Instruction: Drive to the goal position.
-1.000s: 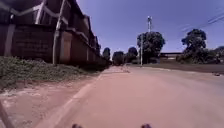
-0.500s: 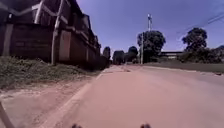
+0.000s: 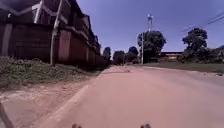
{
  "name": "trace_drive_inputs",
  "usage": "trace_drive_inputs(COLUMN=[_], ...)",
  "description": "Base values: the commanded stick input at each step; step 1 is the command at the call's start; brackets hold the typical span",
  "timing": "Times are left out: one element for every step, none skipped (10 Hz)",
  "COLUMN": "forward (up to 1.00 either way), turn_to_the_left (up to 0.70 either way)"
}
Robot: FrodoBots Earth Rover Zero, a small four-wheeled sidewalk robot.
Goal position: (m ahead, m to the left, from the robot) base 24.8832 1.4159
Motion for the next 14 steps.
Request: trace_drive_inputs(forward=[0.3, 0.3, 0.3, 0.3, 0.3, 0.3, 0.3, 0.3, 0.3, 0.3, 0.3, 0.3, 0.3, 0.3], turn_to_the_left=[0.0, 0.0, 0.0, 0.0, 0.0, 0.0, 0.0, 0.0, 0.0, 0.0, 0.0, 0.0, 0.0, 0.0])
